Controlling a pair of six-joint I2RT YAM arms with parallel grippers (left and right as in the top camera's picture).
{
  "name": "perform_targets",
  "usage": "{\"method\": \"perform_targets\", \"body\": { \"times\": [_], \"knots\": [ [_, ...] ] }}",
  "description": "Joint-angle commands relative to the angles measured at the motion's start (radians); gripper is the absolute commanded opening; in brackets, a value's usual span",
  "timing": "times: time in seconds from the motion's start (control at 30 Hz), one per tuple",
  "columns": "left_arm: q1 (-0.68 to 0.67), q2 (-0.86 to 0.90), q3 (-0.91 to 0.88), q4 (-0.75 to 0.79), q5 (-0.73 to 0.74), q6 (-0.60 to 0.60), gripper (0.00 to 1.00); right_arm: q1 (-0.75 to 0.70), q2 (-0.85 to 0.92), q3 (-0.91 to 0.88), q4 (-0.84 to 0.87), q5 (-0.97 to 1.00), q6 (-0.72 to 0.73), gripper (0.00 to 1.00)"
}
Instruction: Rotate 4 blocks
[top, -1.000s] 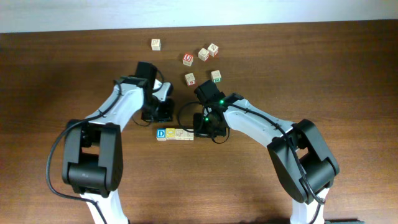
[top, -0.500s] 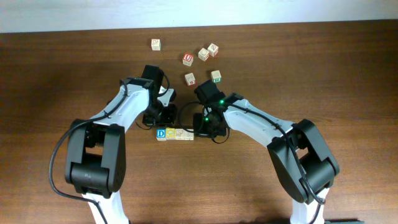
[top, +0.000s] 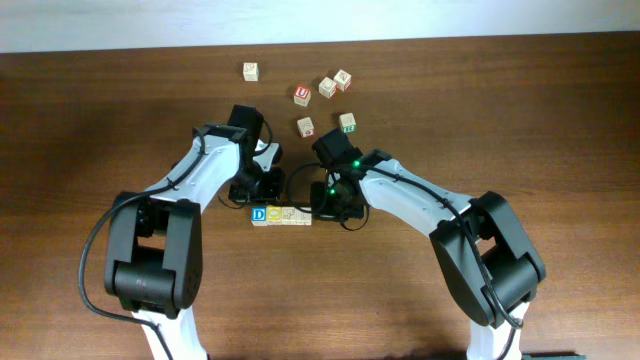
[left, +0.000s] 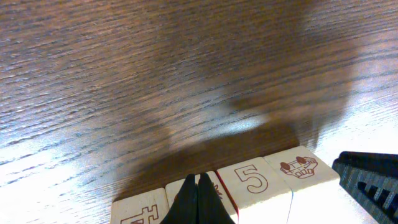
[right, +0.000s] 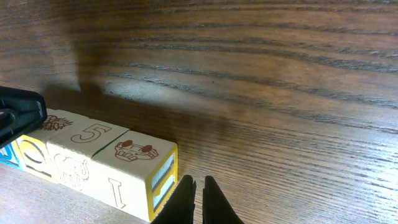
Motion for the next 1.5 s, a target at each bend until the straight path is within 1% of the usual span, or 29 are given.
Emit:
{"method": "perform_targets", "body": {
  "times": [0.0,0.17,0.2,0.23,0.3,0.37,0.4,0.43,0.47,0.5,0.57,0.63,0.7,0.73,0.77,0.83,0.87,0.97,1.0,1.07,1.17,1.37,1.47],
  "knots": [
    [0.003,0.014,0.013,-0.006,-0.003,-0.018,0.0,0.004,0.011,0.018,0.004,-0.002,-0.004,0.08],
    [0.003,0.014,0.013,0.003,-0.008,-0.018,0.0,0.004,0.011,0.018,0.008,-0.002,-0.004,0.08],
    [0.004,0.014,0.025,0.012,-0.041,-0.03,0.04,0.004,0.011,0.018,0.01,-0.002,-0.004,0.08],
    [0.008,0.014,0.046,0.012,-0.066,-0.03,0.13,0.004,0.011,0.018,0.012,-0.002,-0.004,0.08],
    [0.023,0.014,0.145,-0.017,-0.079,-0.029,0.2,0.002,0.011,0.018,0.018,-0.002,-0.004,0.08],
    [0.054,0.014,0.302,-0.104,-0.11,-0.029,0.23,-0.005,0.011,0.018,0.018,-0.003,-0.004,0.08],
    [0.074,0.014,0.384,-0.168,-0.152,-0.029,0.23,-0.011,0.011,0.018,0.014,-0.007,-0.004,0.08],
    [0.091,0.014,0.443,-0.241,-0.21,-0.043,0.13,-0.016,0.011,0.018,0.01,-0.018,-0.005,0.08],
    [0.118,0.014,0.5,-0.339,-0.304,-0.105,0.0,-0.023,0.011,0.018,0.002,-0.044,-0.017,0.06],
    [0.149,0.011,0.542,-0.436,-0.382,-0.13,0.0,-0.029,0.011,0.018,-0.002,-0.056,-0.021,0.05],
    [0.2,0.005,0.548,-0.523,-0.389,-0.134,0.0,-0.04,0.011,0.018,-0.009,-0.067,-0.023,0.04],
    [0.234,0.005,0.517,-0.577,-0.389,-0.134,0.0,-0.048,0.011,0.018,-0.021,-0.076,-0.024,0.04],
    [0.237,0.005,0.444,-0.569,-0.377,-0.133,0.0,-0.048,0.011,0.018,-0.024,-0.092,-0.045,0.04],
    [0.236,0.005,0.392,-0.549,-0.336,-0.129,0.0,-0.048,0.011,0.018,-0.025,-0.093,-0.045,0.04],
    [0.236,0.005,0.336,-0.516,-0.269,-0.093,0.0,-0.048,0.011,0.018,-0.024,-0.108,-0.058,0.04],
    [0.236,0.005,0.236,-0.44,-0.214,-0.067,0.0,-0.048,0.011,0.018,-0.025,-0.111,-0.064,0.04],
    [0.236,0.005,0.188,-0.395,-0.172,-0.033,0.0,-0.048,0.011,0.018,-0.025,-0.111,-0.064,0.04],
    [0.236,0.005,0.059,-0.254,0.018,0.088,0.0,-0.048,0.011,0.018,-0.028,-0.117,-0.068,0.04],
    [0.236,0.005,0.024,-0.221,0.024,0.088,0.0,-0.048,0.011,0.018,-0.031,-0.118,-0.068,0.04],
    [0.236,0.005,-0.002,-0.203,0.026,0.088,0.0,-0.048,0.011,0.018,-0.031,-0.118,-0.068,0.04],
    [0.23,0.005,-0.012,-0.2,0.099,0.116,0.0,-0.048,0.011,0.018,-0.031,-0.126,-0.068,0.04],
    [0.164,0.005,-0.033,-0.141,0.102,0.117,0.0,-0.048,0.011,0.006,-0.031,-0.137,-0.067,0.04],
    [0.153,0.005,-0.033,-0.127,0.102,0.117,0.0,-0.048,0.011,0.006,-0.031,-0.141,-0.067,0.04]
  ]
}}
